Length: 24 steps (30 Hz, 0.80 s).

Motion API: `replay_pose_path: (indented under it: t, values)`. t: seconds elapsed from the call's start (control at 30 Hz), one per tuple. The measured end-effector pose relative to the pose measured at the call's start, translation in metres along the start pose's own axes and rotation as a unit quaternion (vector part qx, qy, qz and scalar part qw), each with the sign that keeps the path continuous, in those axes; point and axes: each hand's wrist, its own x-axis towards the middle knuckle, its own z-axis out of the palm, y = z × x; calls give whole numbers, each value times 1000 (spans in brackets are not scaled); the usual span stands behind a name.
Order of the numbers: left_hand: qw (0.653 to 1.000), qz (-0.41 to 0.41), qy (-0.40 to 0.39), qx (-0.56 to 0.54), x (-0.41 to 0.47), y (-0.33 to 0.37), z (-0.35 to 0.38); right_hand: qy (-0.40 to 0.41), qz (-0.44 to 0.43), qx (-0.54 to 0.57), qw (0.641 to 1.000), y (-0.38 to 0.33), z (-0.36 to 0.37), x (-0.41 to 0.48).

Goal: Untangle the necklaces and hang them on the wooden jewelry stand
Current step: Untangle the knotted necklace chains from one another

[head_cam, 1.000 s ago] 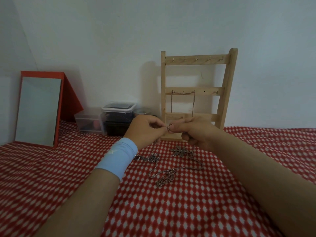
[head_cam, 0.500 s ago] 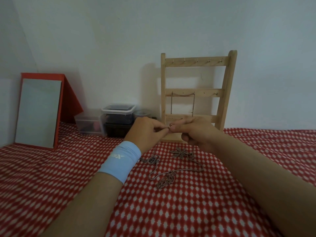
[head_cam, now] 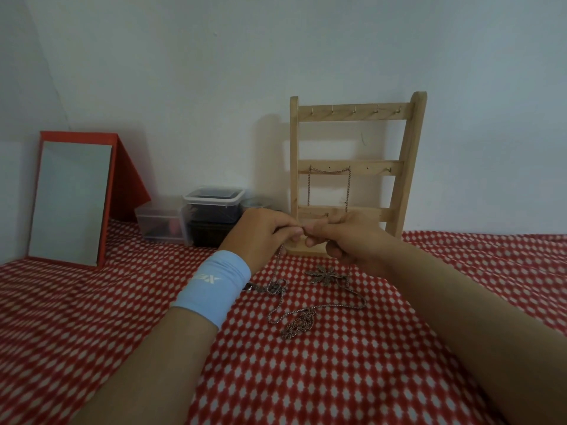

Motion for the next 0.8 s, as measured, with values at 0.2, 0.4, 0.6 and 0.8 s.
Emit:
replay_pose_path:
  t: [0.2, 0.4, 0.6, 0.8]
  values:
    - [998, 22, 55, 35, 0, 2, 6, 0, 29, 38, 999, -3, 2, -3]
    - [996, 35, 82, 18, -2, 3, 13, 13, 17, 32, 999, -3, 1, -5]
    - [994, 38, 92, 42, -3, 3, 17, 26, -12, 6, 1000, -2, 3, -6]
    - [992, 29, 123, -7, -4, 2, 20, 16, -18, 24, 999, -3, 5, -4]
